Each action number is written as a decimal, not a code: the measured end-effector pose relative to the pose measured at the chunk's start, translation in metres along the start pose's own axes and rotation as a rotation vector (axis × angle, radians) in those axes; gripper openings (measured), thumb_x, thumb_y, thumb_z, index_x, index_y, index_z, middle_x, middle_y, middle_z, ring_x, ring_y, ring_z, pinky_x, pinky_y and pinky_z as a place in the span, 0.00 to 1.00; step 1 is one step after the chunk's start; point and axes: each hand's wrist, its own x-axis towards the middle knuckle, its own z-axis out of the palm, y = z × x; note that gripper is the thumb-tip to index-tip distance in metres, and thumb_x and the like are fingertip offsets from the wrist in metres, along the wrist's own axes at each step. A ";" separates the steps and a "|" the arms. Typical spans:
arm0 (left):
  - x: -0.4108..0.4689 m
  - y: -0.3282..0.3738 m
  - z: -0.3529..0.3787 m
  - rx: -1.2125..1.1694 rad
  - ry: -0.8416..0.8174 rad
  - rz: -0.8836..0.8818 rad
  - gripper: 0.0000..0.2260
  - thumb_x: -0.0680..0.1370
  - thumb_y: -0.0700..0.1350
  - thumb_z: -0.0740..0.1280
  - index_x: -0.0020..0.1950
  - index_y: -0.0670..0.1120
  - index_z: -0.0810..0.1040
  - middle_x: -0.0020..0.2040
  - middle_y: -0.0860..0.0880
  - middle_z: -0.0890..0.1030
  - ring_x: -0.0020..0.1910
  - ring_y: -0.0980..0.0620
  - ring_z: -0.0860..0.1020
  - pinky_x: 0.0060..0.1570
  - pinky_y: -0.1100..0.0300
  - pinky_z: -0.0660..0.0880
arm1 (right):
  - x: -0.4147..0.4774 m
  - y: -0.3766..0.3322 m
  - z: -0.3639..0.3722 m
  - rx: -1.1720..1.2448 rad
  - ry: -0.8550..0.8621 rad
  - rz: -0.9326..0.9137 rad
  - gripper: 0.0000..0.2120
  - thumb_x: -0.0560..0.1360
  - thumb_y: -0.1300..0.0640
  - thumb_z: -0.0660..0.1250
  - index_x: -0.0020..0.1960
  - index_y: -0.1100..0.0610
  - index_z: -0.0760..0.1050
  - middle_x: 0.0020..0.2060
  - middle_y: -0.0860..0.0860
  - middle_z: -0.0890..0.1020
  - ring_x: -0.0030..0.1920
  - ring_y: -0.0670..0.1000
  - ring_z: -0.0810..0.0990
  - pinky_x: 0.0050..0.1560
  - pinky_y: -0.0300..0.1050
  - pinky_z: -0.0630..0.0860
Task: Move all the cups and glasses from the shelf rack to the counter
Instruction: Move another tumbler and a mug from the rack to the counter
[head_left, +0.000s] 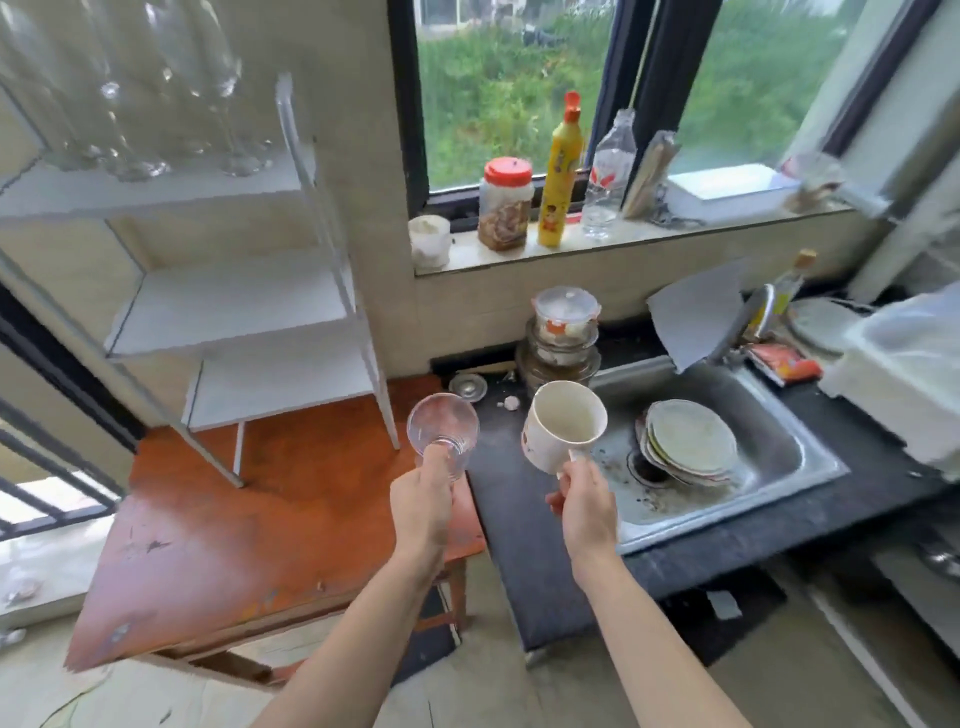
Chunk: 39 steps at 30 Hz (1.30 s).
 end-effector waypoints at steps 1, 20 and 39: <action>-0.011 0.005 0.018 0.013 -0.030 0.014 0.19 0.79 0.51 0.62 0.28 0.47 0.68 0.22 0.54 0.68 0.24 0.56 0.66 0.32 0.56 0.64 | 0.001 -0.005 -0.020 0.028 0.027 -0.018 0.11 0.77 0.53 0.58 0.38 0.54 0.69 0.32 0.48 0.73 0.35 0.50 0.74 0.40 0.49 0.70; -0.360 -0.046 0.436 0.232 -0.697 0.151 0.17 0.75 0.55 0.62 0.34 0.45 0.68 0.28 0.50 0.65 0.31 0.51 0.65 0.44 0.51 0.77 | -0.026 0.001 -0.562 0.147 0.654 -0.195 0.15 0.72 0.43 0.58 0.33 0.52 0.66 0.24 0.43 0.72 0.29 0.43 0.75 0.31 0.35 0.68; -0.742 -0.174 0.797 0.540 -1.684 0.248 0.21 0.75 0.58 0.56 0.31 0.43 0.66 0.29 0.46 0.63 0.28 0.52 0.60 0.22 0.63 0.58 | -0.109 0.065 -0.997 0.246 1.532 -0.038 0.16 0.81 0.54 0.61 0.35 0.54 0.66 0.29 0.43 0.70 0.33 0.48 0.71 0.30 0.31 0.68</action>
